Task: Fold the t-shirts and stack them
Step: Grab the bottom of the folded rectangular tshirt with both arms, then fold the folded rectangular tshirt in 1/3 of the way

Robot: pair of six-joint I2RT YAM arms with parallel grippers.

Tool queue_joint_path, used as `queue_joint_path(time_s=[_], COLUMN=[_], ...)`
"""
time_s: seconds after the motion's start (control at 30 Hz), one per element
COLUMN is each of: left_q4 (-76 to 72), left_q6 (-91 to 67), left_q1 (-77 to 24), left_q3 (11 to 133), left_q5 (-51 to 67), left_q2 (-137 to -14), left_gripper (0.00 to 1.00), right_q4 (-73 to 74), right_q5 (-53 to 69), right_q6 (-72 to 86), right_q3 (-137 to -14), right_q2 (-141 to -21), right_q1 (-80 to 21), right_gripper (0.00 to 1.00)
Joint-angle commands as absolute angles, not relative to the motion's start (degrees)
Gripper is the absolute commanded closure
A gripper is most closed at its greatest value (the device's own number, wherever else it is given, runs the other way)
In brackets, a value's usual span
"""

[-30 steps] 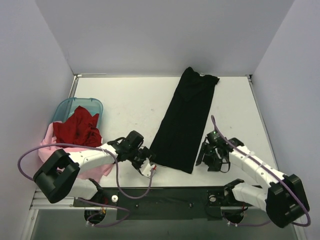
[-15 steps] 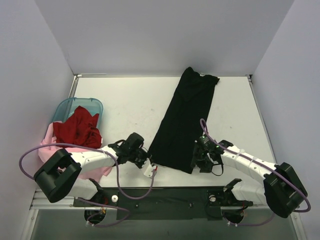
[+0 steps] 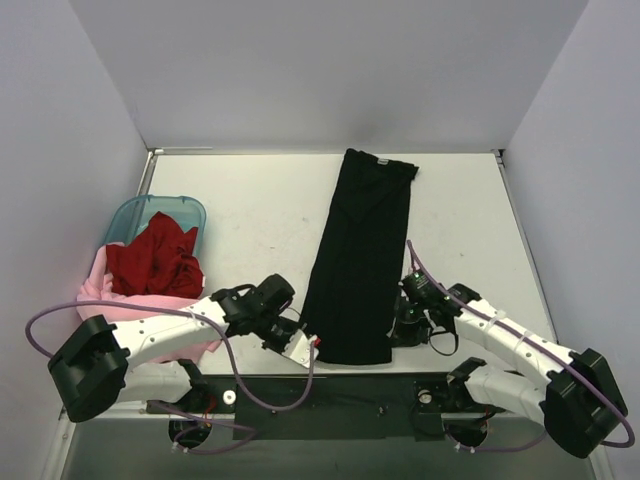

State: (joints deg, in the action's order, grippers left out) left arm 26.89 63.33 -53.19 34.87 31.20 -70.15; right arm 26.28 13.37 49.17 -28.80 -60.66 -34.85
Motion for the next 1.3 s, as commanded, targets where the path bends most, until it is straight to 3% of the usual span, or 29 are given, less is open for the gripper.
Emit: queue_joint_path(time_s=[0.0,0.17,0.27,0.53,0.63,0.87,1.27], left_q4=[38.0,40.9,36.0,26.3,25.1,26.2,26.2], left_q6=[52.9,46.3,39.6,24.0,26.4,27.4,29.8], left_q1=[-53.6,-47.7,-43.9,-37.2,-35.8,-33.4,-29.8], left_q3=[40.4,48.3,52.9,64.0,69.6,85.4,105.3], left_q5=[40.2,42.9,44.7,40.6,34.0,31.3,30.2], left_q2=[-68.1,-69.0,-70.7,-84.0,-88.9,-107.2,-123.3], left_gripper=[1.00,1.00,1.00,1.00,1.00,1.00,1.00], right_q4=[40.7,49.9,51.3,42.6,35.0,29.6,31.5], right_q5=[22.4,30.4,35.4,34.0,34.7,37.0,35.2], right_q6=[43.4,39.9,37.8,27.9,27.8,29.3,29.6], right_q3=[-30.4,-35.4,-38.4,-49.7,-55.0,-66.6,-78.1], right_q2=[-58.4,-55.9,-56.1,-72.2,-80.5,-98.9,-111.1], right_q1=[-34.8,-33.4,-26.2,-8.1,-4.3,-0.5,3.3], right_gripper=[1.00,1.00,1.00,1.00,1.00,1.00,1.00])
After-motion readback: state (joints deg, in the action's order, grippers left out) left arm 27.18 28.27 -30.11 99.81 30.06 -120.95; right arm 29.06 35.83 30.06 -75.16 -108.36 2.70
